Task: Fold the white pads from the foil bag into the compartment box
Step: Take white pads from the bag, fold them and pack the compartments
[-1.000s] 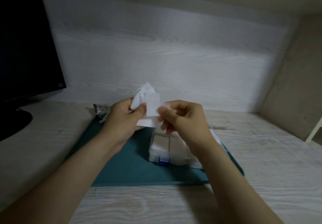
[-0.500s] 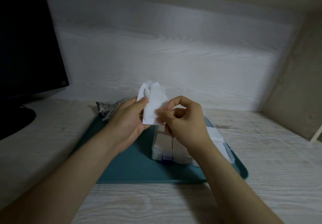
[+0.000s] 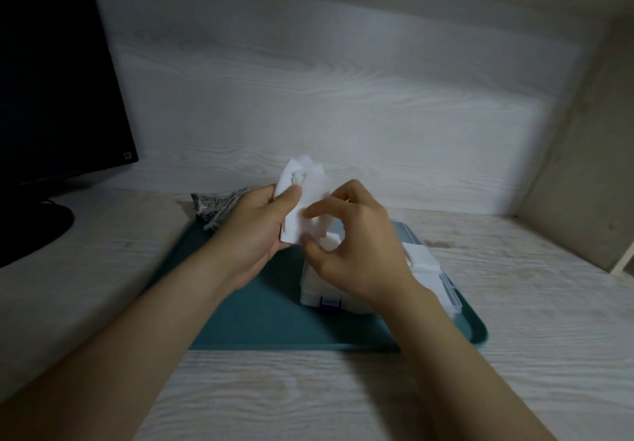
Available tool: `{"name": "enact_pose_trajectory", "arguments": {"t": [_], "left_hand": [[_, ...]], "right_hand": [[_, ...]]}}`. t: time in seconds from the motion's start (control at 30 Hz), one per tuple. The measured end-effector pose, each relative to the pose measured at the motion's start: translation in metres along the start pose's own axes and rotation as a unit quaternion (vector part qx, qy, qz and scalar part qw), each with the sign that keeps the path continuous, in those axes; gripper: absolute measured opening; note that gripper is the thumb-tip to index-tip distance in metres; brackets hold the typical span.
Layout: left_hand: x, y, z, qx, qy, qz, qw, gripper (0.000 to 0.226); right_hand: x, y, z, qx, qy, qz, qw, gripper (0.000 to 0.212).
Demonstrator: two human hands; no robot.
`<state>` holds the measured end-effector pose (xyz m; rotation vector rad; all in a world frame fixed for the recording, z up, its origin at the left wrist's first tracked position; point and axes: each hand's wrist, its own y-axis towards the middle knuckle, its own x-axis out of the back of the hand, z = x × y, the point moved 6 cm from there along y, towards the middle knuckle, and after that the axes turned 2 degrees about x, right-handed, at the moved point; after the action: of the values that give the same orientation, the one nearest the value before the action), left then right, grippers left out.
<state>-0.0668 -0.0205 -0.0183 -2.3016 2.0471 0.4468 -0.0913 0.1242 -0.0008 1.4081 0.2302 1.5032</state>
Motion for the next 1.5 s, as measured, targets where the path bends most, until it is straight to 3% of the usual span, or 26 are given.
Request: {"name": "enact_pose_trajectory", "arguments": {"t": [0.17,0.33,0.5,0.8,0.93,1.03,1.17,1.5], "left_hand": [[-0.001,-0.001,-0.002,-0.014,0.036,0.013,0.999,0.026],[0.006,0.001,0.001,0.004,0.038,-0.023,0.999,0.023],[0.01,0.004,0.005,0.022,0.016,-0.043,0.999,0.024],[0.019,0.007,0.013,0.053,0.011,-0.085,0.995,0.022],[0.018,0.008,0.012,0.064,-0.001,-0.081,0.995,0.024],[0.018,0.009,0.014,0.079,-0.02,-0.079,0.994,0.025],[0.016,0.007,0.012,0.087,-0.034,-0.068,0.993,0.024],[0.014,0.003,0.01,0.081,0.026,-0.058,0.995,0.018]], "right_hand": [[-0.002,0.0,0.006,0.05,-0.048,0.016,0.997,0.035],[0.001,-0.001,0.01,0.07,-0.038,-0.007,0.997,0.025],[-0.002,0.002,0.001,0.04,-0.024,-0.031,0.998,0.022],[0.017,0.005,-0.006,-0.012,0.035,-0.153,0.988,0.027],[0.011,0.01,-0.014,-0.075,0.193,-0.059,0.976,0.022],[-0.001,0.009,-0.01,-0.076,0.228,0.015,0.971,0.011],[-0.007,0.006,-0.009,-0.057,0.212,0.04,0.975,0.01],[-0.012,0.006,-0.006,0.04,0.053,0.041,0.997,0.022]]}}
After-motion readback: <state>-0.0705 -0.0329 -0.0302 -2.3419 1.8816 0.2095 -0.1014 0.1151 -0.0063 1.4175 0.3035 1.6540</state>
